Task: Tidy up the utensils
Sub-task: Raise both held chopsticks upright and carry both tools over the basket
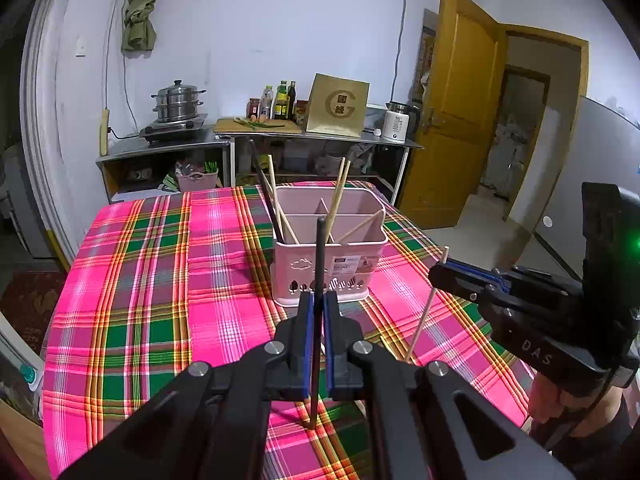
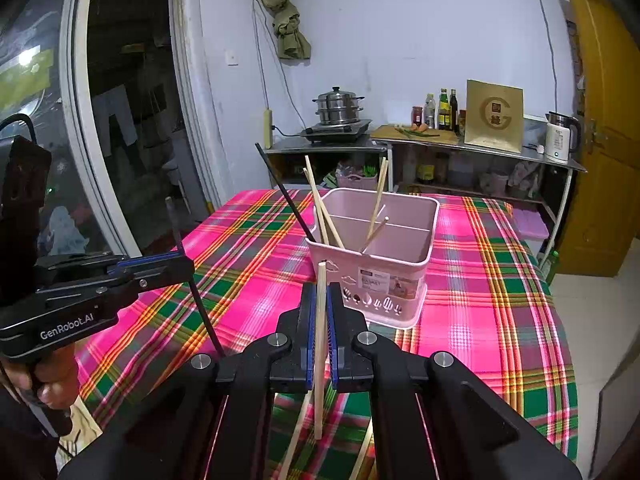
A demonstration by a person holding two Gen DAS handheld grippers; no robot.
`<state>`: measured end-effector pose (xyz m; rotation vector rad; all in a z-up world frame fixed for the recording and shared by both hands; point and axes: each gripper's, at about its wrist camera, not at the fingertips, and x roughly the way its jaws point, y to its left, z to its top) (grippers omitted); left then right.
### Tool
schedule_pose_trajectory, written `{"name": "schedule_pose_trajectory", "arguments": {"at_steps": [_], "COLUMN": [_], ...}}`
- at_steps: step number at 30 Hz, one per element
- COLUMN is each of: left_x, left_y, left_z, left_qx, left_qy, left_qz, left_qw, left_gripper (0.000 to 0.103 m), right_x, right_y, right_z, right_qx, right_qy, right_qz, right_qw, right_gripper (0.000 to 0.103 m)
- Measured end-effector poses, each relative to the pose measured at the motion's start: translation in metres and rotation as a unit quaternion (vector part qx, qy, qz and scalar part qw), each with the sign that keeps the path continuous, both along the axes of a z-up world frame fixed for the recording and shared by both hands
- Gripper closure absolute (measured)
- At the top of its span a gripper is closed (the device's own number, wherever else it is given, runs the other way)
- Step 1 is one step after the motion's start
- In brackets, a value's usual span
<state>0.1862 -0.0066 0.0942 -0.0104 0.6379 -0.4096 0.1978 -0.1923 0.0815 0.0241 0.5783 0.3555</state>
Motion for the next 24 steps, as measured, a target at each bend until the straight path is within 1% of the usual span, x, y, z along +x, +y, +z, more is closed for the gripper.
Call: {"name": "schedule_pose_trajectory", "arguments": {"at_steps": [9,15,19,24], "left_x": [-0.001,0.009,0.02,0.037], "left_y": [0.0,-0.003,-0.003,-0.004], "left_z": [0.006,0.015,0.03,0.061], "left_qx": [-0.004,-0.002,-0.006,-0.019], "left_qy": [-0.004,-0.005,-0.01,-0.026], "left_qz": [-0.001,-0.004,-0.004,-0.006], "left_qw": [1.0,1.0,0.9999,0.9995], "left_gripper": [0.098,0.098,0.098,0.098], "right_x": [-0.005,-0.001,0.005,0.018], "right_y": [-0.002,-0.003,-0.002,-0.003], "right_z": [0.007,0.018,0.032,0.056], "right_qx": [0.002,0.0,-0.003,0.0], "right_qy": [-0.01,-0.02,-0.034,-0.058], "right_qz": [0.0,0.003,0.005,0.006], "right_qw": [1.0,1.0,0.999,0.998], "right_gripper": [0.098,0.098,0.098,0.098]}}
